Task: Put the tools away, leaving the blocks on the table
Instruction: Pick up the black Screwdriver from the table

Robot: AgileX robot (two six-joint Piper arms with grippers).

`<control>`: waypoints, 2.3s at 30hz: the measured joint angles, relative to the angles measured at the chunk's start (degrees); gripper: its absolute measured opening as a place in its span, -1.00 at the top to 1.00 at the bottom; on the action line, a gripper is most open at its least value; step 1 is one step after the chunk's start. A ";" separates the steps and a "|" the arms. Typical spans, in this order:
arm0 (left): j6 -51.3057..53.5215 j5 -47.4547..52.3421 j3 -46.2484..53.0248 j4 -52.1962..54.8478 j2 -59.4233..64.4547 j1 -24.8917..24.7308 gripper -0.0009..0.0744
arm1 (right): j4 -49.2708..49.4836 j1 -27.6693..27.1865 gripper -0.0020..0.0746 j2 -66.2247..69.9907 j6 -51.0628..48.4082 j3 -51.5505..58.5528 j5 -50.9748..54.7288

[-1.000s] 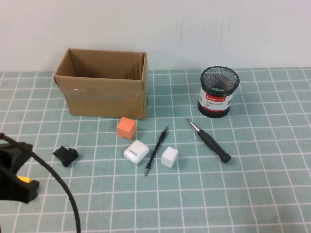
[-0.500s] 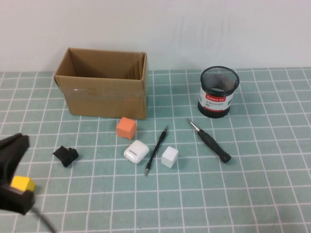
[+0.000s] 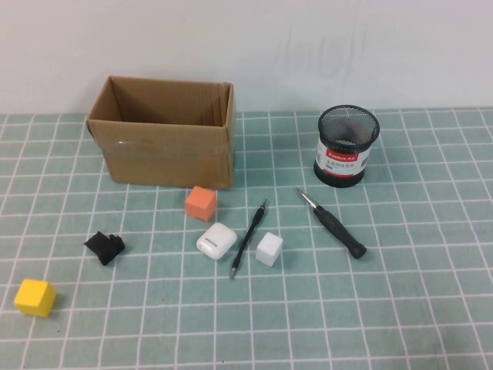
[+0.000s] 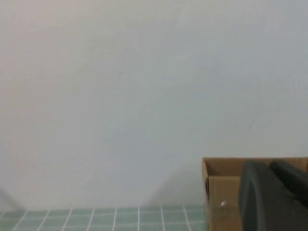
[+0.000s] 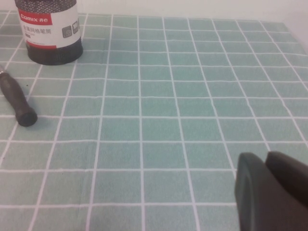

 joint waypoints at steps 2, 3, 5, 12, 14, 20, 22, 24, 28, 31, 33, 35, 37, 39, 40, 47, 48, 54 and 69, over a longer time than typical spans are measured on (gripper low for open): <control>0.00 3.49 0.18 -1.10 -0.76 0.83 0.98 | 0.00 0.00 0.97 0.00 0.00 0.00 0.00; 0.03 5.49 0.30 -1.57 -0.89 0.98 0.98 | 0.00 0.00 0.97 0.00 0.00 0.00 0.00; 0.24 9.68 0.43 -1.85 -0.89 0.98 0.98 | 0.00 0.00 0.97 0.00 0.00 0.00 0.00; -0.06 28.64 0.52 -2.47 -0.89 1.08 0.98 | 0.00 0.00 0.97 0.00 0.00 0.00 0.00; -0.10 30.19 0.52 -2.51 -0.89 1.11 0.98 | 0.00 0.00 0.97 0.00 0.00 0.00 0.00; -0.10 30.31 0.52 -2.61 -0.89 1.23 0.98 | 0.00 0.00 0.97 0.00 0.00 0.00 0.00; -0.10 30.31 0.52 -2.61 -0.89 1.33 0.98 | 0.00 0.00 0.97 0.00 0.00 0.00 0.00; -0.10 30.31 0.52 -2.61 -0.89 1.31 0.98 | 0.00 0.00 0.97 0.00 0.00 0.00 0.00; -0.10 30.41 0.52 -2.61 -0.89 1.31 0.98 | 0.00 0.00 0.97 0.00 0.00 0.00 0.00; -0.10 30.41 0.52 -2.61 -0.89 1.31 0.98 | 0.00 0.00 0.97 0.00 0.00 0.00 0.00; -0.10 30.41 0.52 -2.61 -0.89 1.31 0.98 | 0.00 0.00 0.97 0.00 0.00 0.00 0.00; -0.10 30.41 0.52 -2.61 -0.89 1.31 0.98 | 0.00 0.00 0.97 0.00 0.00 0.00 0.00; -0.10 30.41 0.52 -2.61 -0.89 1.31 0.98 | 0.00 0.00 0.97 0.00 0.00 0.00 0.00; -0.10 30.41 0.52 -2.61 -0.89 1.31 0.98 | 0.00 0.00 0.97 0.00 0.00 0.00 0.00; -0.10 30.41 0.52 -2.61 -0.89 1.31 0.98 | 0.00 0.00 0.97 0.00 0.00 0.00 0.00; -0.10 30.41 0.52 -2.61 -0.89 1.31 0.98 | -0.17 0.00 0.97 0.00 0.00 0.00 -0.11; -0.10 30.41 0.52 -2.61 -0.89 1.31 0.98 | -0.65 0.00 0.97 0.00 0.00 0.00 -0.49; -0.10 30.41 0.52 -2.61 -0.89 1.31 0.98 | 4.65 0.00 0.97 0.00 1.57 0.15 -7.99; -0.10 30.41 0.52 -2.61 -0.89 1.31 0.98 | 31.73 0.00 0.97 8.10 1.07 -7.37 -3.85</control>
